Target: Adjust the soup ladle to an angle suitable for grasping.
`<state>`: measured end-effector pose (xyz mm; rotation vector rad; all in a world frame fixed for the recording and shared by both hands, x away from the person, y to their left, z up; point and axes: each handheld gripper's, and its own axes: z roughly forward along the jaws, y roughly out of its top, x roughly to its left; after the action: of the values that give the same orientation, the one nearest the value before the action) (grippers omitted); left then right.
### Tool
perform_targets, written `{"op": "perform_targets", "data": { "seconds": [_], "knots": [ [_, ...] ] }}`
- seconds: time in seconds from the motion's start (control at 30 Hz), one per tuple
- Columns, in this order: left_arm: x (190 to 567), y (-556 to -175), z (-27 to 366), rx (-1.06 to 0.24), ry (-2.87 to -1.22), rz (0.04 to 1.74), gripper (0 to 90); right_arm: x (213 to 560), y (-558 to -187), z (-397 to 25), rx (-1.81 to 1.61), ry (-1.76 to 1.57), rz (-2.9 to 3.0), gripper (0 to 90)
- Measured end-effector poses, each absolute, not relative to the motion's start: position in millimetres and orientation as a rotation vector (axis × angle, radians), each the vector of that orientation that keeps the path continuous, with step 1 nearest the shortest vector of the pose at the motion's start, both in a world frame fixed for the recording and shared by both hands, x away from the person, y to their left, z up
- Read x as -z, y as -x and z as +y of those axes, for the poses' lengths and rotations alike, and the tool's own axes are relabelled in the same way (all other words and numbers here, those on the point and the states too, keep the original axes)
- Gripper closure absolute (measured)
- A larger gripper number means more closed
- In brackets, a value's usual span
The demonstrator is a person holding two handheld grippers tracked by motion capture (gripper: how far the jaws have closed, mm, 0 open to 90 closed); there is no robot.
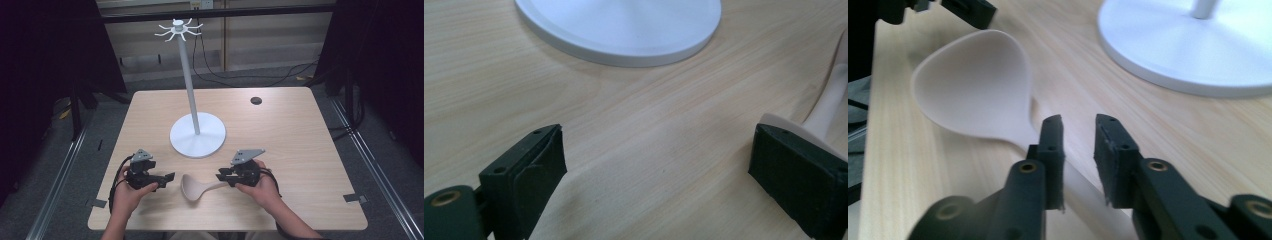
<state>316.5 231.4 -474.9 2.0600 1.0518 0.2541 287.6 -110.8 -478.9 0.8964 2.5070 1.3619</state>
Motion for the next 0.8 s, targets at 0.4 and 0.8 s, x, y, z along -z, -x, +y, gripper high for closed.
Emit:
{"op": "perform_targets", "data": {
  "seconds": [0.4,0.8],
  "knots": [
    [467.5,-327.4,210.3,-0.221,-2.091,1.003,7.8,477.4,-282.0,-159.0,-1.310,-1.029,2.408,44.6],
    [453.8,-339.8,193.4,-0.206,-2.154,0.937,8.2,480.7,-278.7,-181.5,-1.241,-1.107,2.364,24.2]
  ]
}}
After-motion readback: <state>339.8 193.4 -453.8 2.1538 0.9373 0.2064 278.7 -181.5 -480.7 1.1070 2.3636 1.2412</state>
